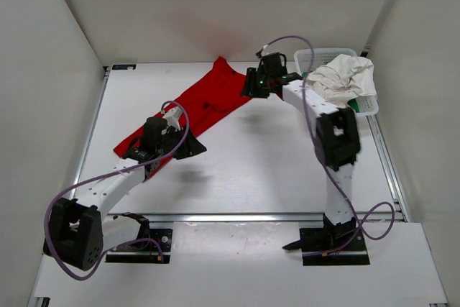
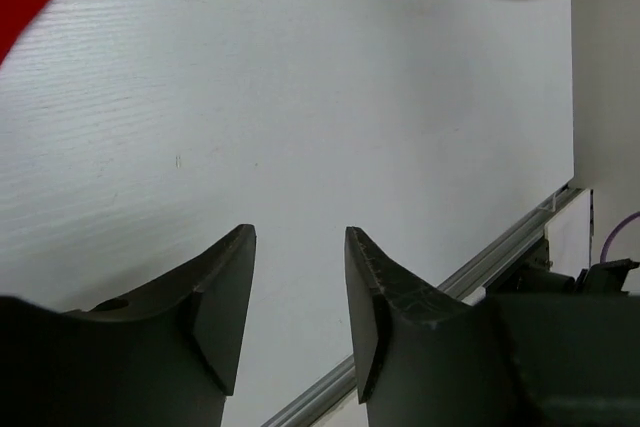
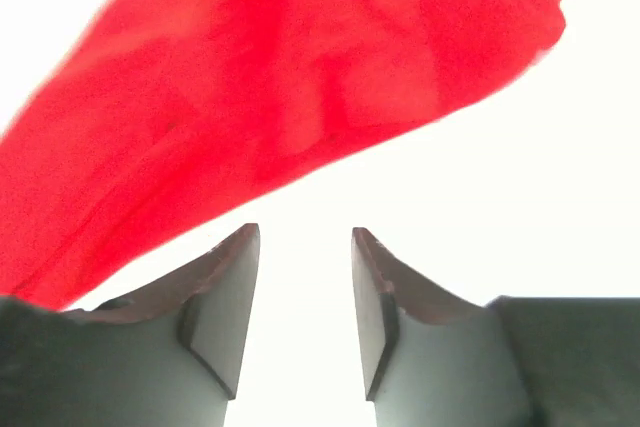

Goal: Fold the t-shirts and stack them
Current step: Rotate the tshirt 90 degrees

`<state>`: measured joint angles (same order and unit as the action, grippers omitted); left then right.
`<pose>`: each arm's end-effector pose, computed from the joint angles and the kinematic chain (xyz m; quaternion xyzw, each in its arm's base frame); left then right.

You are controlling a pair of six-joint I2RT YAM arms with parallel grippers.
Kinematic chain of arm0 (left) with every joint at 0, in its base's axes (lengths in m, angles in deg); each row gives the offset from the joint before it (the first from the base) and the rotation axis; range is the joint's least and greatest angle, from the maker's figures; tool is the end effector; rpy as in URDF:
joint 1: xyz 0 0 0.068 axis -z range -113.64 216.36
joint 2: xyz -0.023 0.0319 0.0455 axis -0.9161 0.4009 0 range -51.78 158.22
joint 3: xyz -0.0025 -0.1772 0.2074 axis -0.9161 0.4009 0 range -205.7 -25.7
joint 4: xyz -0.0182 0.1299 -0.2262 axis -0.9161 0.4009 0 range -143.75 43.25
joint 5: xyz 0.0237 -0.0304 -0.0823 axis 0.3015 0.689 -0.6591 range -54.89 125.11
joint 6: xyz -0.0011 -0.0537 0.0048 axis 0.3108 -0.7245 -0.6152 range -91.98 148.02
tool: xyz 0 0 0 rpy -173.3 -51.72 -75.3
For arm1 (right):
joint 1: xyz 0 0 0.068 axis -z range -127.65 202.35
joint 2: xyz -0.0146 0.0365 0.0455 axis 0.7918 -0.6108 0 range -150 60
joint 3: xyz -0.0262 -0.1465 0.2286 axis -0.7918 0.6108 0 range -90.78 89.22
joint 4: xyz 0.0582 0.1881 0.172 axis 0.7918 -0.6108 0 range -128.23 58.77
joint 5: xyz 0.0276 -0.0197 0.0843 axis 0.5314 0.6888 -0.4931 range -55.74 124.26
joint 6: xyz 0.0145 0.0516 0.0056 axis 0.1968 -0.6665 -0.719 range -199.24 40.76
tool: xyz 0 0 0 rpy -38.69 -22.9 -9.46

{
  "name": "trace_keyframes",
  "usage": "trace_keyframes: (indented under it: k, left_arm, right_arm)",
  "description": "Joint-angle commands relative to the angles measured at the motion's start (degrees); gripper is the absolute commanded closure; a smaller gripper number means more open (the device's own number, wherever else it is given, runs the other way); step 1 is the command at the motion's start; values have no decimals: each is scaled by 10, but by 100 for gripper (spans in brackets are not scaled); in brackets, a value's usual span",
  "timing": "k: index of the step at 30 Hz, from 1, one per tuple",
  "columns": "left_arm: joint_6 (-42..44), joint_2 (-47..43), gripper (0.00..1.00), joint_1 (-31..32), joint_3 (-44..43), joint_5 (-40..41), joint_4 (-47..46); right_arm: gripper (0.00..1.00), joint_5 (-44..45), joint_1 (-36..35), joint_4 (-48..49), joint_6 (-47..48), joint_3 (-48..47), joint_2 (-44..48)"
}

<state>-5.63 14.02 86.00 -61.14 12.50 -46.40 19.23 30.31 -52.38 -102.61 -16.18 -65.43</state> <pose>0.2196 -0.0930 0.2168 -0.0216 0.8842 -0.3510 0.3073 0.4648 0.1982 0.2298 -0.0436 0.9033 0.2680 0.3321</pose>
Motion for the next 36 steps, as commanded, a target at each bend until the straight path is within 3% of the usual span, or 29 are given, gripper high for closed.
trace_keyframes:
  k: [1,3,5,6,9,10,17,24,31,36]
  left_arm:
    - [24,-8,47,1,-13,-23,4]
    - [33,-12,44,0,-19,-30,11]
    - [66,-9,51,7,-62,-1,44]
    - [68,-15,54,8,-68,7,56]
    - [44,-50,76,-19,-73,20,42]
    - [29,-52,79,-30,-74,16,39]
    - [-18,-46,74,-43,-139,16,31]
    - [-37,-52,70,-15,-191,0,31]
    - [-27,-55,69,-10,-190,-6,27]
    - [-27,-51,68,-21,-195,-2,27]
  right_arm:
    - [58,27,-30,75,22,151,222]
    - [63,26,-57,139,-13,265,280]
    - [75,10,-86,209,-54,388,313]
    - [81,15,-110,250,-75,409,315]
    - [86,23,-170,304,-117,455,285]
    - [86,22,-182,332,-124,453,264]
    - [66,42,-260,350,-168,328,101]
    - [61,107,-327,280,-213,149,-62]
    - [61,123,-325,218,-226,108,-88]
    - [50,110,-304,162,-222,88,-104]
